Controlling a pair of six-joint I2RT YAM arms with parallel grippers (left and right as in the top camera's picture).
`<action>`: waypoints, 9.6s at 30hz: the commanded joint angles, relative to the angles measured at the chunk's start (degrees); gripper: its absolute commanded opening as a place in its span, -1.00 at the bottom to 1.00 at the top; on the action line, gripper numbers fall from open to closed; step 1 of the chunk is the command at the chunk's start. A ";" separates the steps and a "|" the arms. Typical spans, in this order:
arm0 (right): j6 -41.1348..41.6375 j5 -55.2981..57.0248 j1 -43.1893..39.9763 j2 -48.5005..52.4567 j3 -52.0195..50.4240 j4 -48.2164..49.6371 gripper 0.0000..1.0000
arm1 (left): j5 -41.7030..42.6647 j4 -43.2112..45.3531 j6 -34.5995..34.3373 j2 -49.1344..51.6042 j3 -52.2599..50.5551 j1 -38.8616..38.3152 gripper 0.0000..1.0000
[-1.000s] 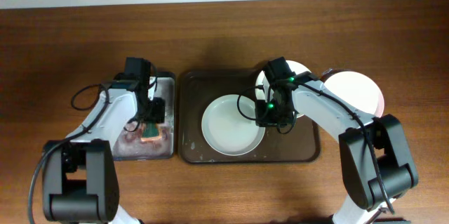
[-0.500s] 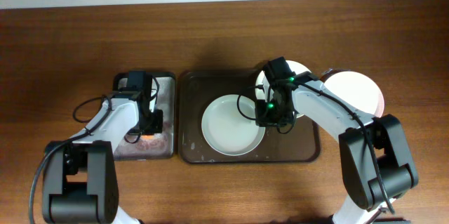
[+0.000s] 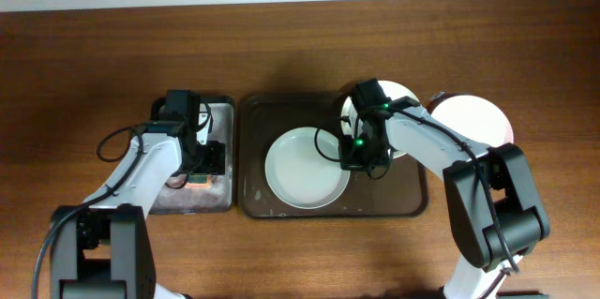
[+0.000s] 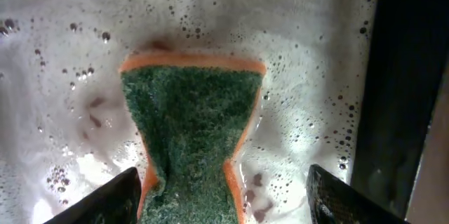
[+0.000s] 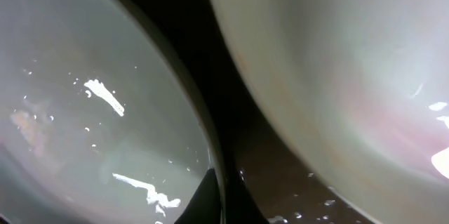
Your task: Clean dirty plates on tray and stack at the side
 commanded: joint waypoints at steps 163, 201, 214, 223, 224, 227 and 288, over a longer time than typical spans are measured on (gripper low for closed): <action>3.23 -1.33 -11.15 8.98 12.04 -10.47 -0.91 | 0.81 5.64 0.28 -1.07 0.76 0.13 0.38; 1.51 -0.26 -11.17 8.98 12.04 -10.88 -0.92 | 3.34 14.80 -3.08 -25.88 -1.11 0.15 -1.00; 0.46 -0.26 -11.17 8.98 12.04 -10.97 -0.92 | 2.73 17.38 -25.77 -29.20 -1.14 1.55 -1.00; 0.46 -0.26 -11.17 8.98 12.07 -10.91 -0.92 | 2.73 16.68 -25.75 -29.20 -1.14 1.55 -1.00; 0.46 -0.26 -11.17 8.98 12.07 -10.91 -0.92 | 2.73 16.22 -25.57 -29.20 -1.16 1.55 -1.00; 0.46 -0.26 -11.17 8.98 12.07 -10.88 -0.92 | 2.51 15.61 -24.90 -29.20 -1.16 1.55 -1.00; -4.50 -0.70 -2.93 8.98 12.04 -10.64 -0.89 | 29.31 17.79 -24.87 8.96 8.70 -22.10 -1.00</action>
